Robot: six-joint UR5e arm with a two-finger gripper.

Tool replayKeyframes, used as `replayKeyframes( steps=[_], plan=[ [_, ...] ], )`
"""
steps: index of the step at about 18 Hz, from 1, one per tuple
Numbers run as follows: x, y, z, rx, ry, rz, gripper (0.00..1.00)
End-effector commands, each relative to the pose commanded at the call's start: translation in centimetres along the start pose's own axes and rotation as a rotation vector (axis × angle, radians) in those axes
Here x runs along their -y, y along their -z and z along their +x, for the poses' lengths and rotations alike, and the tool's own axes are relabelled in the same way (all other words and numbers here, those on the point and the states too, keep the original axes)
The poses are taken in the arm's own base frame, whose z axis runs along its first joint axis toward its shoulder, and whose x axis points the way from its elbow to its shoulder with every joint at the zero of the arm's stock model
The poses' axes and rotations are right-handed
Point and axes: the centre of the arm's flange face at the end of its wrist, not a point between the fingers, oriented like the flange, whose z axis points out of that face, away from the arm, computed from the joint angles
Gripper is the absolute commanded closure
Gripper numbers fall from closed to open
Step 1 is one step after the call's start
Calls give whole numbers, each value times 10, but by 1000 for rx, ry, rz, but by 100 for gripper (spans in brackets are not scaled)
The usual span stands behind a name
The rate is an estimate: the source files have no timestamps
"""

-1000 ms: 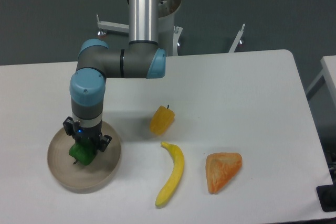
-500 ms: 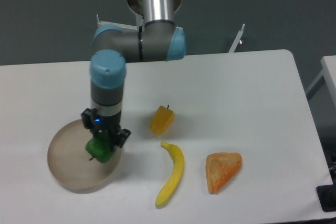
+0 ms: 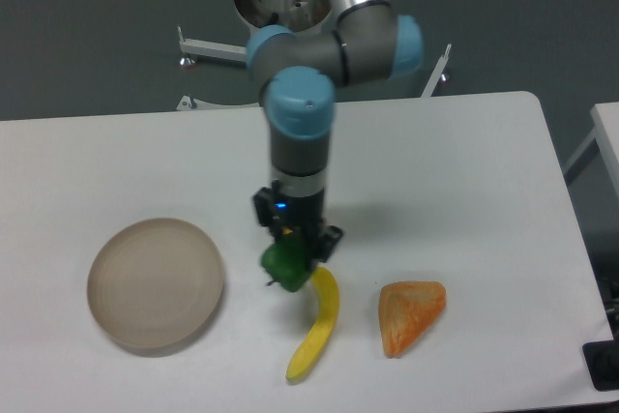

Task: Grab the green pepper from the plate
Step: 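Lift the green pepper off the plate and carry it toward the banana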

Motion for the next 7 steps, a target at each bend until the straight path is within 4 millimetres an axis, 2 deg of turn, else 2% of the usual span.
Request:
replayKeyframes(
  steps=[3,7],
  plan=[
    [-23,0,-18,-4,-27,-14,61],
    [-28,-1,-21,9,-39,-36,61]
  ],
)
